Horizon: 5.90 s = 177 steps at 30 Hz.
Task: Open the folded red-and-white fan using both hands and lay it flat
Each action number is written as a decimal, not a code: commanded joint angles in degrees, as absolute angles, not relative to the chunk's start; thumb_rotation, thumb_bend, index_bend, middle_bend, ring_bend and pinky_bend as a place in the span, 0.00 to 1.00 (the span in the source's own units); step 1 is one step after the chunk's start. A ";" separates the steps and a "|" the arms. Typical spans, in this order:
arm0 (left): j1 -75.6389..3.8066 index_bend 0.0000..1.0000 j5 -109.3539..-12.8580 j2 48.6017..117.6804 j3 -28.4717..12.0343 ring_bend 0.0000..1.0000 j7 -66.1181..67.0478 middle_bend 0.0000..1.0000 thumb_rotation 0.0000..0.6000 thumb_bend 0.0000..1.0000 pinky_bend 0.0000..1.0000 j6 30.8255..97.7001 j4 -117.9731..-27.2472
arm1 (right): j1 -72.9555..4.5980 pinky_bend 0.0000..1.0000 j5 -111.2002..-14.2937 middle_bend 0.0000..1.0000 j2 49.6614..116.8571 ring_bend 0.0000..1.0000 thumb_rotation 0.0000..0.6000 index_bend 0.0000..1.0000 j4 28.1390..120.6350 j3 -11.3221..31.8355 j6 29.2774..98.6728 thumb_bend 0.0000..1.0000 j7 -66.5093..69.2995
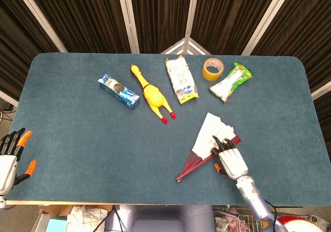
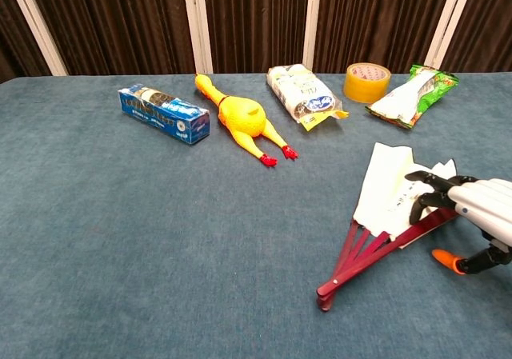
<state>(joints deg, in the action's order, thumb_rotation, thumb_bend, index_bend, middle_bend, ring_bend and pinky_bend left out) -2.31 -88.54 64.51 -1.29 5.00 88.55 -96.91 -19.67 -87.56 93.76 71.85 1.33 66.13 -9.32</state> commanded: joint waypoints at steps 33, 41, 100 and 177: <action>-2.32 0.09 -88.64 64.69 -1.37 0.00 4.52 0.00 1.00 0.54 0.02 88.77 -96.77 | -21.38 0.14 -88.70 0.11 91.50 0.23 1.00 0.53 73.52 3.44 70.30 0.39 -0.95; -2.30 0.09 -88.73 64.83 -1.30 0.00 4.96 0.00 1.00 0.54 0.02 88.83 -96.94 | -21.56 0.14 -88.46 0.11 90.16 0.23 1.00 0.53 74.79 3.26 70.06 0.39 -1.06; -3.54 0.09 -89.11 66.16 -2.06 0.00 2.08 0.00 1.00 0.54 0.02 88.12 -94.74 | -31.98 0.16 -79.94 0.16 69.13 0.25 1.00 1.00 99.12 18.38 65.06 0.44 -5.46; -18.09 0.29 -92.37 92.01 -3.50 0.00 -26.22 0.00 1.00 0.40 0.02 78.80 -79.78 | -70.82 0.16 -38.67 0.16 70.70 0.25 1.00 1.00 127.37 28.75 69.38 0.45 -37.15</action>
